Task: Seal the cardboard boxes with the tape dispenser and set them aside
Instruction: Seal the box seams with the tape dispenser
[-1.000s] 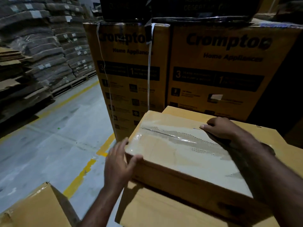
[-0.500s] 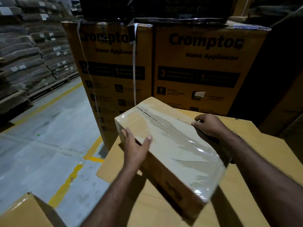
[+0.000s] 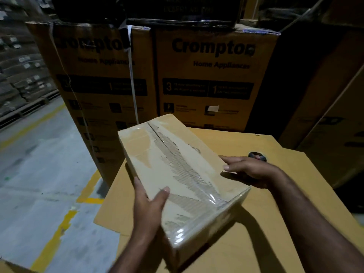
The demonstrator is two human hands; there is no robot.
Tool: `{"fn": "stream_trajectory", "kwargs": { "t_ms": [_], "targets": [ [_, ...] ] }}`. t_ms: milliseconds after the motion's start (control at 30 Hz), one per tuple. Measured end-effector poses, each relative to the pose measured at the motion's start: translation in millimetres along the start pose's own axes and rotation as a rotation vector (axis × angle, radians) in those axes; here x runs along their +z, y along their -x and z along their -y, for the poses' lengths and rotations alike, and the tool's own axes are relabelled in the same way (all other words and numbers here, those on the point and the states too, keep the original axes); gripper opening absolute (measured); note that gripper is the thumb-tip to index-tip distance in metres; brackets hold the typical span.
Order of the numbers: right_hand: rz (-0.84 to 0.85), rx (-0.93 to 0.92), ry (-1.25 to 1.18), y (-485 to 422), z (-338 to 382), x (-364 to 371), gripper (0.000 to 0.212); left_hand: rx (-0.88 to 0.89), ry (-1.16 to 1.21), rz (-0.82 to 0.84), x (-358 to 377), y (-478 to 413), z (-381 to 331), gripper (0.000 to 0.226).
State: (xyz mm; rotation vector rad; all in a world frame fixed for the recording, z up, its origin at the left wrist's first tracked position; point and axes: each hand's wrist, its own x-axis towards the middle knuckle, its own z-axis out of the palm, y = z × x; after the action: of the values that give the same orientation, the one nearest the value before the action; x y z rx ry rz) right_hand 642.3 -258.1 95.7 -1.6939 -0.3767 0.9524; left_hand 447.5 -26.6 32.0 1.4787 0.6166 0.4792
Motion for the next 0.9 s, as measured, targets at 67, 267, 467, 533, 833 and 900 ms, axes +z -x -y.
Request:
{"fn": "stream_trajectory", "kwargs": {
  "t_ms": [67,267,467,533,833,900],
  "targets": [
    [-0.003,-0.033,-0.075,2,-3,10,0.061,0.022,0.021,0.033,-22,-23,-14,0.062],
    [-0.162,-0.243,-0.221,12,-2,56,0.078,0.115,0.149,0.267,-50,-53,-62,0.056],
    [-0.339,-0.426,-0.352,56,9,49,0.077,0.155,0.155,0.447,-14,-49,-86,0.066],
    [-0.408,-0.445,-0.356,79,9,39,0.074,0.121,0.132,0.513,6,-46,-98,0.076],
    [-0.738,-0.624,-0.379,236,-6,-41,0.077,0.126,0.214,0.806,143,34,-149,0.06],
    [-0.807,-0.614,-0.337,278,-12,-65,0.074,0.068,0.241,0.861,184,64,-156,0.052]
  ]
}}
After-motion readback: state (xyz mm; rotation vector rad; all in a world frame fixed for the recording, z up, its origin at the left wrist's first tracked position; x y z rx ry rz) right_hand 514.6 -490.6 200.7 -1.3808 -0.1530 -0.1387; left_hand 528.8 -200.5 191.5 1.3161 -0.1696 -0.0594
